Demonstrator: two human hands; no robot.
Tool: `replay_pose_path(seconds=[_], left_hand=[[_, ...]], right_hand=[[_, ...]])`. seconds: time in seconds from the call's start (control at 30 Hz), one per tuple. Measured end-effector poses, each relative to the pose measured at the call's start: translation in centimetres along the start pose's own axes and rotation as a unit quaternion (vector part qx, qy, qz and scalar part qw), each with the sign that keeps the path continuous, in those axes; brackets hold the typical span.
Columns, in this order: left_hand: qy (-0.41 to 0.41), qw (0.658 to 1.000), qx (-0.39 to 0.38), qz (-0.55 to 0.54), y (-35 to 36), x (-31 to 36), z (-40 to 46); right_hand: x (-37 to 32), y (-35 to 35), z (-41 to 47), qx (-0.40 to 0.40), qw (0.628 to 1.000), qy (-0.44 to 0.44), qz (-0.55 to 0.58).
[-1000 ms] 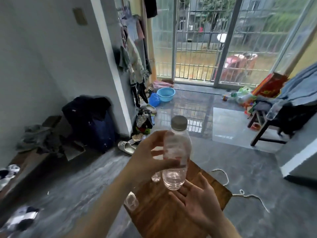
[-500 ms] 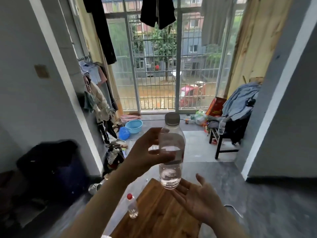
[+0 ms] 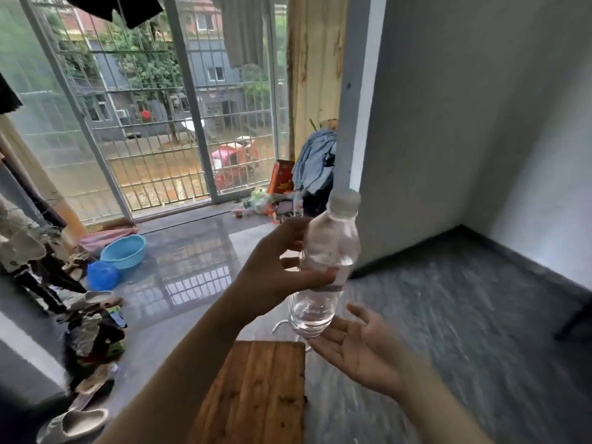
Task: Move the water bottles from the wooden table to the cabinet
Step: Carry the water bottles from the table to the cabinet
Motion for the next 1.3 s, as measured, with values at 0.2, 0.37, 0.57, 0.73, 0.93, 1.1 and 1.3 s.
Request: replay_pose_path(seconds=[0.2, 0.37, 0.57, 0.73, 0.93, 1.1, 1.3], left_hand=[[0.045, 0.992, -0.095, -0.07, 9.6, 2.8, 4.2], [0.075, 0.977, -0.171, -0.098, 18.1, 6.8, 6.4], [0.098, 0.951, -0.254, -0.145, 30.2, 12.3, 8.0], [0.123, 0.922, -0.328, -0.167, 40.8, 16.9, 8.1], [0.158, 0.877, -0.413, -0.188, 52.1, 22.8, 6.0], [0.184, 0.835, -0.482, -0.192, 59.3, 27.1, 3.6], [0.221, 0.788, -0.543, -0.19, 64.4, 30.1, 0.9]], right_hand=[[-3.7, -4.5, -9.5, 0.086, 0.99, -0.11, 0.011], [-5.5, -7.9, -17.8, 0.127, 0.976, -0.177, 0.015], [-7.0, -13.0, -29.5, 0.153, 0.953, -0.256, 0.048], [-7.0, -16.9, -40.2, 0.178, 0.93, -0.316, 0.064], [-4.9, -19.7, -52.1, 0.214, 0.889, -0.392, 0.097], [-2.3, -20.5, -59.0, 0.216, 0.85, -0.463, 0.131], [0.9, -20.7, -63.6, 0.232, 0.801, -0.53, 0.153]])
Point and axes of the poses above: each hand's wrist, its own z-axis towards the middle knuckle, its own y-axis out of the palm, x = y × z, the point moved 7 cm from there along z, towards the middle knuckle, and after that the axes turned 11 degrees about -x, right-handed, at the moved point
